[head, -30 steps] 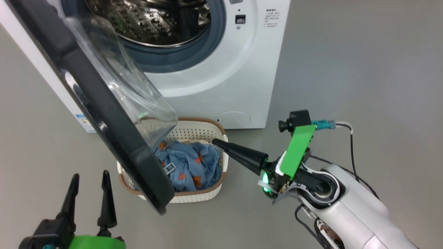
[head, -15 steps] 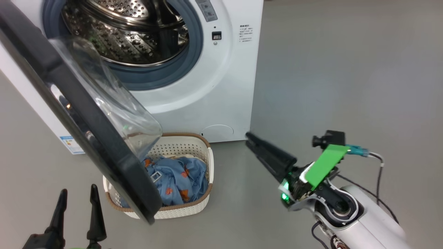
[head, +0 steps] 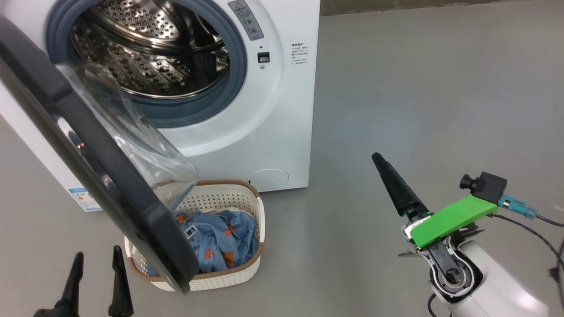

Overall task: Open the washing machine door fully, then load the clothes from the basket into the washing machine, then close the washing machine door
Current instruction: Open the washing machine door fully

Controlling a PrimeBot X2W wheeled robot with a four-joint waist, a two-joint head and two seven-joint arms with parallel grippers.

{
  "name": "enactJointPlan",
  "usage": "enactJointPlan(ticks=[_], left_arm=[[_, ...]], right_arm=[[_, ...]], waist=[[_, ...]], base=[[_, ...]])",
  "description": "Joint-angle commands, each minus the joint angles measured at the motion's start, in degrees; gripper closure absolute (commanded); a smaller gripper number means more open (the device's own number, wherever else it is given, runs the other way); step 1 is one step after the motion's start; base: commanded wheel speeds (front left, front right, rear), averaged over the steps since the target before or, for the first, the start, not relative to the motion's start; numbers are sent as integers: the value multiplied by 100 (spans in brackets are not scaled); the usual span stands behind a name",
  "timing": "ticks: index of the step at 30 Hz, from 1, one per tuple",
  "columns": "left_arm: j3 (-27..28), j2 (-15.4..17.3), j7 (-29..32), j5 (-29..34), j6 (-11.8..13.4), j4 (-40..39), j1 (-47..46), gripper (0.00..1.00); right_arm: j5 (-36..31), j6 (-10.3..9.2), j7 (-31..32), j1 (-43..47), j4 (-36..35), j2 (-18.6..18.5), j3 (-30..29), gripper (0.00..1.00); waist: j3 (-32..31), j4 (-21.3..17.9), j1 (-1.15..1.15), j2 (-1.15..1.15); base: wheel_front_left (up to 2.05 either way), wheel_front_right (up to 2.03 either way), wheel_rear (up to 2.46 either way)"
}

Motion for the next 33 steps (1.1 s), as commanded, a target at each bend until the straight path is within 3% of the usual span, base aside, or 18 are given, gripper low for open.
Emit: enactJointPlan(ticks=[1, 6, 10, 16, 17, 23, 33], left_arm=[[201, 95, -47, -45, 26, -166, -46, 0], [162, 95, -47, -75, 40, -171, 12, 0], [149, 95, -47, -63, 54, -196, 69, 0], [169, 95, -47, -37, 34, -214, 112, 0], [183, 95, -47, -22, 35, -226, 128, 0], [235, 95, -47, -13, 60, -273, 173, 0], [213, 95, -47, 64, 36, -385, 303, 0]], right_arm=[[-312, 10, -177, 63, -95, -88, 95, 0], [-1196, 10, -563, 207, 33, -259, -30, 0], [-2125, 10, -659, 390, 130, -248, -450, 0], [-3979, 10, -670, 1006, -186, 16, -1616, 0], [-4597, 10, -670, 1266, -353, 119, -1877, 0], [-6438, 10, -671, 1874, -650, 348, -2397, 0], [-7699, 10, -671, 2339, -878, 832, -2868, 0]], waist=[[-20, -22, 0, 0], [-66, -52, 0, 0], [-104, -65, 0, 0], [-144, -40, 0, 0], [-151, -29, 0, 0], [-161, -21, 0, 0], [-154, -20, 0, 0]], base=[[0, 0, 0], [0, 0, 0], [0, 0, 0], [0, 0, 0], [0, 0, 0], [0, 0, 0], [0, 0, 0]])
